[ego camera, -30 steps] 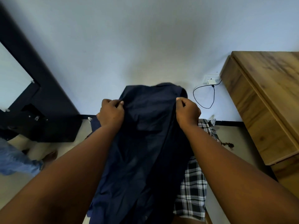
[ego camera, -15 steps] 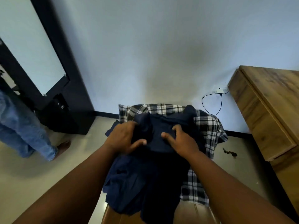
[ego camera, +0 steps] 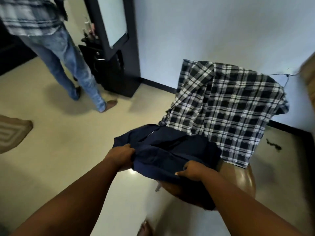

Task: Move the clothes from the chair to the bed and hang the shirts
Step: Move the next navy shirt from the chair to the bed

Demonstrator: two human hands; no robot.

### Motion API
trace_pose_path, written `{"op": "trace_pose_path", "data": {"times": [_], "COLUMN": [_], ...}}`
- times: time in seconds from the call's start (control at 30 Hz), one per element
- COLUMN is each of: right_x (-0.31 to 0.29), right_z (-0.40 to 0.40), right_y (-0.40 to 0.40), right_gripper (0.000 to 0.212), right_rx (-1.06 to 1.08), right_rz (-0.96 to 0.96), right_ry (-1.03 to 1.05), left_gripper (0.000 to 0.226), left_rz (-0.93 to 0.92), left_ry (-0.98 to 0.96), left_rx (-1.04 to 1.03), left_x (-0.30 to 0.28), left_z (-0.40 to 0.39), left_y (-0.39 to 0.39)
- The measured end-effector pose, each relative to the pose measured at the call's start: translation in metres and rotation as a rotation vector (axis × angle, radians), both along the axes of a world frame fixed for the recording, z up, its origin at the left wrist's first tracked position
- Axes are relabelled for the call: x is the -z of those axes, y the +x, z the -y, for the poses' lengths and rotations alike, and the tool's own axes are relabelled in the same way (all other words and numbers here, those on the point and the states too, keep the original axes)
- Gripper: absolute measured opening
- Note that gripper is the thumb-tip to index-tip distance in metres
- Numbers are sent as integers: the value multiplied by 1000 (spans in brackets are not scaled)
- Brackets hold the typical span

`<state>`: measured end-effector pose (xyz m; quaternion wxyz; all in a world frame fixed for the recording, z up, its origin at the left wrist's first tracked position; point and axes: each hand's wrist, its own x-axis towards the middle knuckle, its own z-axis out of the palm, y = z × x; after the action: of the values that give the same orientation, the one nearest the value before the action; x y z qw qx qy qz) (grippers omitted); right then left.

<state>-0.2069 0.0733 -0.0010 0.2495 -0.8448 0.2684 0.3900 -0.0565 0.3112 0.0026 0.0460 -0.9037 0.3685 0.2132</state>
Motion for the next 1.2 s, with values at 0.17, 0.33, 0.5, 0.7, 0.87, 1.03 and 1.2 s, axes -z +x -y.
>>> {"op": "trace_pose_path", "data": {"times": [0.17,0.33,0.5,0.7,0.87,1.03,1.2], "right_x": [26,0,17,-16,-38,-39,-51], "right_z": [-26,-85,-155,-293,-417,-579,-757], "right_y": [-17,-56,-99,-113,-144,-218,-313], "right_gripper": [90,24,30,74,46,70,63], "right_rx": [-192,-447,-569,-732,-903,-1138,-1454], "right_rz": [-47,-240,-229,-218,-127,-101,-48], "right_ry": [-42,-101,-82,-138,-92,-131,-63], "left_gripper": [55,60,30,21,45,42,28], "left_rz": [-2,-72,-243,-396,-357,-316,-347], "left_ry": [-28,-151,-56,-141,-206,-294,-229], "left_rx": [-334,-561,-682,-1066,-1271,-1589,-1936], "left_x": [8,21,23,3,-11,-13,-30], "left_z": [-80,-150,-223,-361,-472,-600,-714], "left_y": [-58,-147,-226,-308,-420,-565,-713]}}
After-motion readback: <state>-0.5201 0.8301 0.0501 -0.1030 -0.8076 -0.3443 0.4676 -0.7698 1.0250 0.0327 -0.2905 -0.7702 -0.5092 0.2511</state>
